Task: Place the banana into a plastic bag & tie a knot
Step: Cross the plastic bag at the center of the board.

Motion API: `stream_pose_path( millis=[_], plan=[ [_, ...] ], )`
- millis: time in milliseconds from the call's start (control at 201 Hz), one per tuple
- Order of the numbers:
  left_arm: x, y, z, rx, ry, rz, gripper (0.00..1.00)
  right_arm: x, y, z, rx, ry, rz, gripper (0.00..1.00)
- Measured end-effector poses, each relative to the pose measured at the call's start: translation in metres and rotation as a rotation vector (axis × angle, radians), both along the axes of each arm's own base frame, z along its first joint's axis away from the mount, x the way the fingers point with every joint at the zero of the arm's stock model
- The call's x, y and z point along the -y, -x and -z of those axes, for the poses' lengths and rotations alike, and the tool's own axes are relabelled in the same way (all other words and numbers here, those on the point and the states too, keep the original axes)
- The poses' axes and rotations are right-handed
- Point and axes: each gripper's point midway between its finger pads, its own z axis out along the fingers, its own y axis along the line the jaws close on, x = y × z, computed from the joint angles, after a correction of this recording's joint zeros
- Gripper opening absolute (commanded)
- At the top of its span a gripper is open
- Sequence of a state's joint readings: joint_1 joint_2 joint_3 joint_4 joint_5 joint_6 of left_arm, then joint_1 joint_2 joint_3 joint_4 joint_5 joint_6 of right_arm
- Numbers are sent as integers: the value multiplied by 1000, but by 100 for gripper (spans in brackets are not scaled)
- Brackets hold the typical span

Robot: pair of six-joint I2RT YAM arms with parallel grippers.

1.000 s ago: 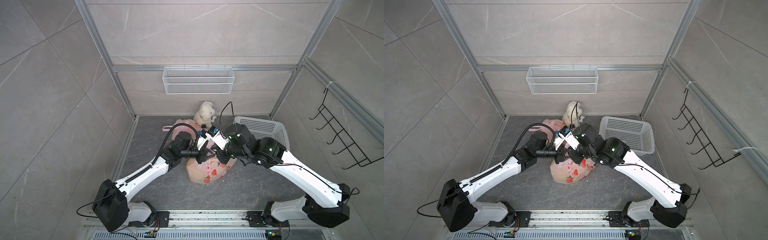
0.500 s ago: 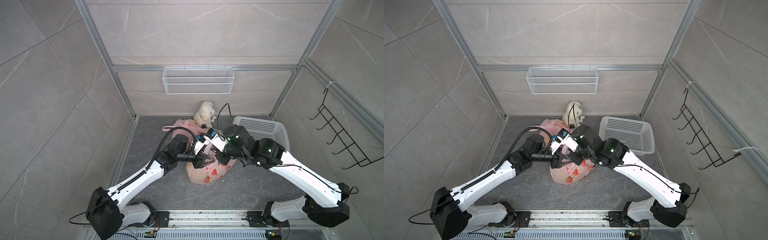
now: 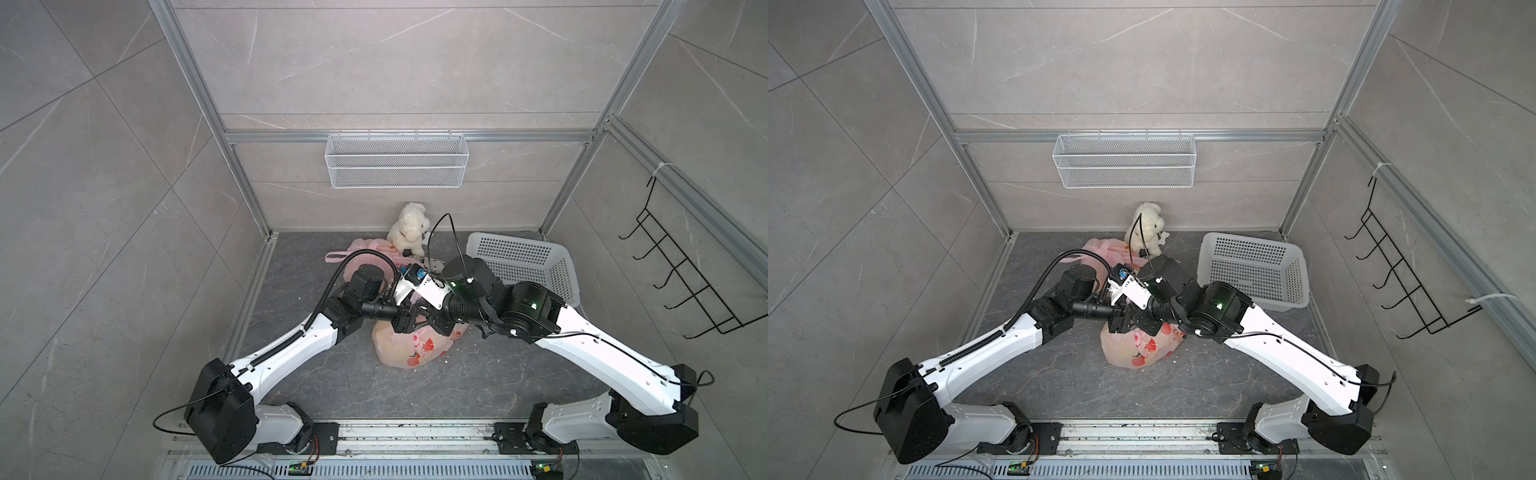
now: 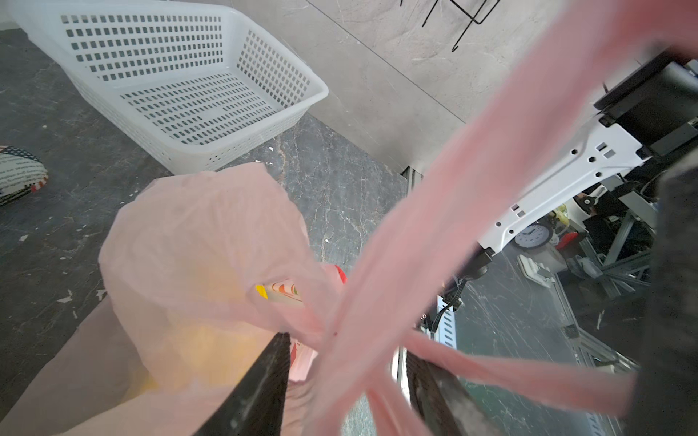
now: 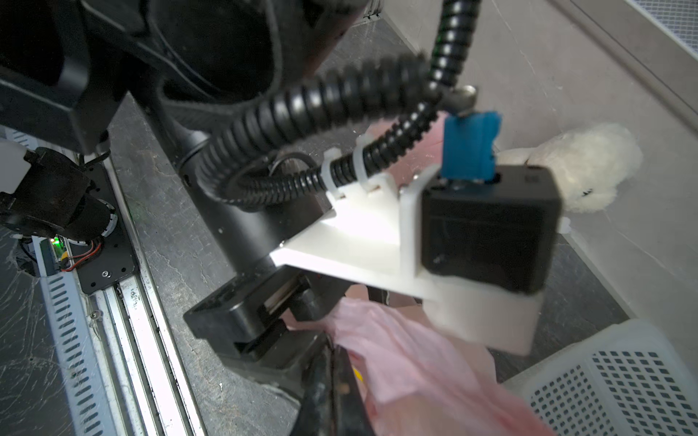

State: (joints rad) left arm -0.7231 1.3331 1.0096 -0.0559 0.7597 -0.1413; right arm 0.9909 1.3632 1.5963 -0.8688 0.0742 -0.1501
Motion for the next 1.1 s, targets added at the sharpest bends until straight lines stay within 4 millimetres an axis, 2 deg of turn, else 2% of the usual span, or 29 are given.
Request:
stream_pose_path(
  millis=[164,234,378,538,687,871,990,1100],
  plan=[
    [6,4,-2,-14,0,42,40,-5,-3,-7,18,-34,2,0],
    [8,3,-1,-21,-5,46,33,-7,-2,-7,13,-41,-6,0],
    [9,1,5,-35,-22,39,25,-9,-3,-5,8,-47,-1,0],
    [8,0,8,-36,-31,28,22,-10,-10,1,13,-54,33,0],
    [6,-3,12,-21,-41,0,37,-8,-14,9,10,-46,70,0],
    [-6,-3,10,38,-36,-62,54,-6,-14,16,-5,-37,85,0],
    [-13,-4,3,94,-15,-101,60,-7,-13,16,-12,-38,80,0],
    [-14,-7,-3,126,4,-122,61,-8,-11,17,-21,-43,69,0]
  ],
)
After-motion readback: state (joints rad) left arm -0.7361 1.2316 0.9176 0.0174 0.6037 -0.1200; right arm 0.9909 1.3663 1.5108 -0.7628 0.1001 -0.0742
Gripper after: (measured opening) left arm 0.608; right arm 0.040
